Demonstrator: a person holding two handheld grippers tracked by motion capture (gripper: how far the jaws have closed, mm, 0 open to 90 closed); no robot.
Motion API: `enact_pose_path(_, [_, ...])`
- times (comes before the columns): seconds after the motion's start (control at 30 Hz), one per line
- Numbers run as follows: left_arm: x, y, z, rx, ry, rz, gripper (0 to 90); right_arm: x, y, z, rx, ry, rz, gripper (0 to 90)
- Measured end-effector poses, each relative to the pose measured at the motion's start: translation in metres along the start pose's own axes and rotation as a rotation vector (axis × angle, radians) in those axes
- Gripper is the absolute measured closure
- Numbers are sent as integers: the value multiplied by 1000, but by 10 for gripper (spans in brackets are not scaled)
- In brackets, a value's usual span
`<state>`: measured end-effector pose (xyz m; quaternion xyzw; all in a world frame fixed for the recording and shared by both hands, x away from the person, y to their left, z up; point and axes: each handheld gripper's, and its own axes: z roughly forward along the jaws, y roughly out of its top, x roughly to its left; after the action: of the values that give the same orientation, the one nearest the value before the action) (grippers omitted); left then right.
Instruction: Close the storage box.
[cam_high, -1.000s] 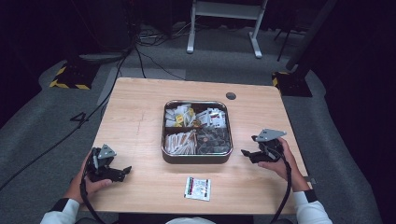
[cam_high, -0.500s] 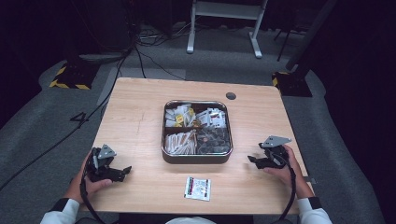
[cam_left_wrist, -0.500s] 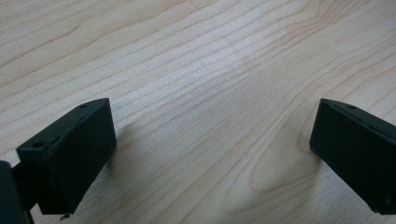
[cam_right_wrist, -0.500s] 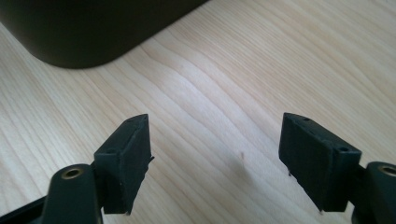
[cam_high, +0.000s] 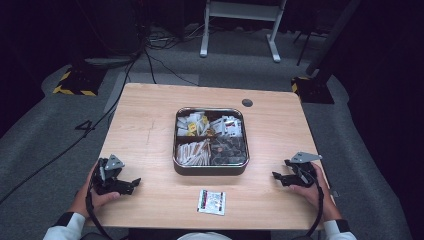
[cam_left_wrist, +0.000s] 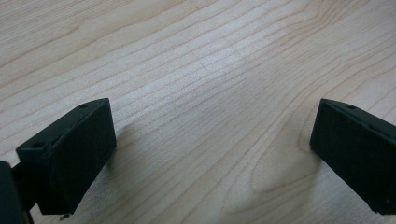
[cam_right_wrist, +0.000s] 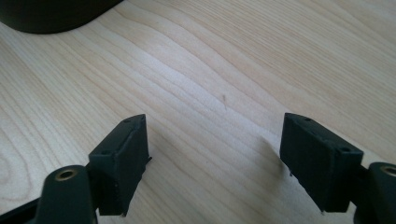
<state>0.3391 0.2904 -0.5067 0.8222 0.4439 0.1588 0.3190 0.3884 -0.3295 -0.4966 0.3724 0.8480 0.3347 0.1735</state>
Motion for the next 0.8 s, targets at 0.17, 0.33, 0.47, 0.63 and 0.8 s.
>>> enact_pose_path(0.17, [0,0,0,1,-1,3,5,-3,-10,-4,-25,-1,49,226])
enact_pose_path(0.33, [0,0,0,3,-2,3,5,-3,-19,-8,-66,-19,70,226])
enact_pose_path(0.47, [0,0,0,3,-2,2,5,-2,-20,-9,-64,-25,76,222])
enact_pose_path(0.63, [0,0,0,3,-2,2,5,-3,-19,-8,-63,-34,85,213])
enact_pose_path(0.8, [0,0,0,3,-3,4,5,-4,-18,-7,-61,-52,100,206])
